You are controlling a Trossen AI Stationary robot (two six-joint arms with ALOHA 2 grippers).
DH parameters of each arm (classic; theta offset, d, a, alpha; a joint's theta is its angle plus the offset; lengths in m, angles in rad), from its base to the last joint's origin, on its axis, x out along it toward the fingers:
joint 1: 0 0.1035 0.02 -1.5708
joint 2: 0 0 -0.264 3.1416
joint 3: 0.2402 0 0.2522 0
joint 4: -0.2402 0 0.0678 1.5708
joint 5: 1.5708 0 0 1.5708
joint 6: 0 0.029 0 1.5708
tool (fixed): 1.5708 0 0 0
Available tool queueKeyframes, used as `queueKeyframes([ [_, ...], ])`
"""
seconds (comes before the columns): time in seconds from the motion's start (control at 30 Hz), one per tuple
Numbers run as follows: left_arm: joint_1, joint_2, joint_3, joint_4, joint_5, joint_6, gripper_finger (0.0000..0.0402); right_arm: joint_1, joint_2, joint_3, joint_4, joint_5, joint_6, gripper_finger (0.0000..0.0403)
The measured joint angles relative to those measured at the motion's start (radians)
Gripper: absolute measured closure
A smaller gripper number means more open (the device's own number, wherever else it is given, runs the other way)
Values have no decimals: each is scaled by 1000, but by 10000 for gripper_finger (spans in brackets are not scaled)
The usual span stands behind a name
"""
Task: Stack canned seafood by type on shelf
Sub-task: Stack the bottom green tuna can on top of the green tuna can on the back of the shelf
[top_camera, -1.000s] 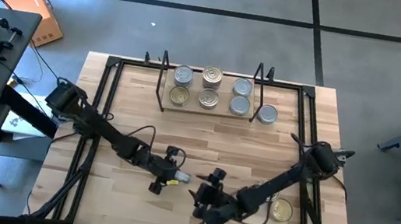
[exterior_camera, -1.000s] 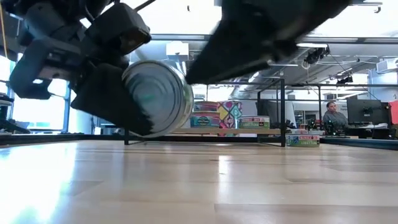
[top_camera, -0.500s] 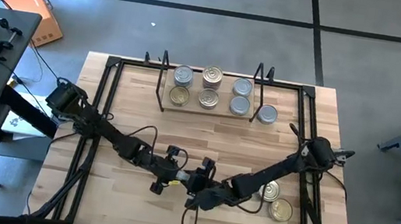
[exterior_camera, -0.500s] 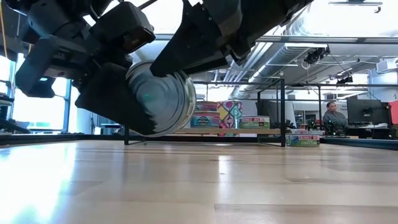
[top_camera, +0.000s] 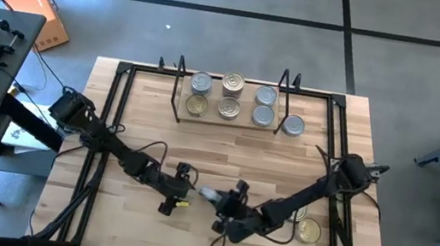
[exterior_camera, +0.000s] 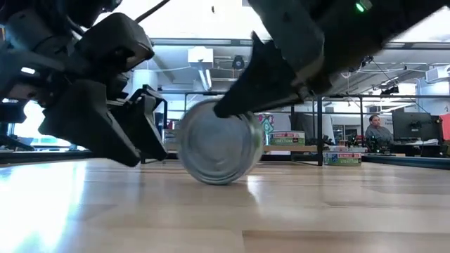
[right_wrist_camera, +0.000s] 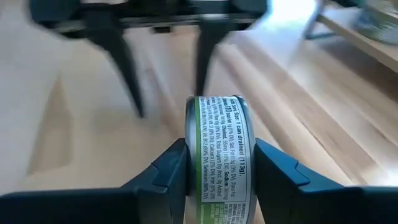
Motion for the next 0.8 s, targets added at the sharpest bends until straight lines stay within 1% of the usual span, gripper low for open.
queueKeyframes([
  [0.1, 0, 1, -71, 168, -30, -19, 166, 34, -1, -79, 111, 97, 63, 276],
  [0.2, 0, 1, -143, 365, -78, -31, 165, 68, 0, -173, 308, 166, 52, 276],
  [0.3, 0, 1, -206, 524, -114, -32, 164, 89, 2, -261, 545, 203, -19, 276],
  [0.4, -2, 1, -244, 666, -112, 0, 164, 93, 2, -324, 809, 210, -163, 276],
  [0.5, -4, 1, -253, 751, -94, 28, 164, 88, 1, -351, 1037, 168, -354, 276],
  [0.6, -4, 1, -244, 802, -70, 54, 164, 75, 1, -343, 1196, 97, -528, 276],
  [0.7, -4, 1, -219, 836, -44, 89, 163, 55, 1, -320, 1285, -4, -646, 276],
  [0.8, -5, 2, -198, 862, 9, 122, 163, 43, 0, -292, 1309, -44, -712, 276],
])
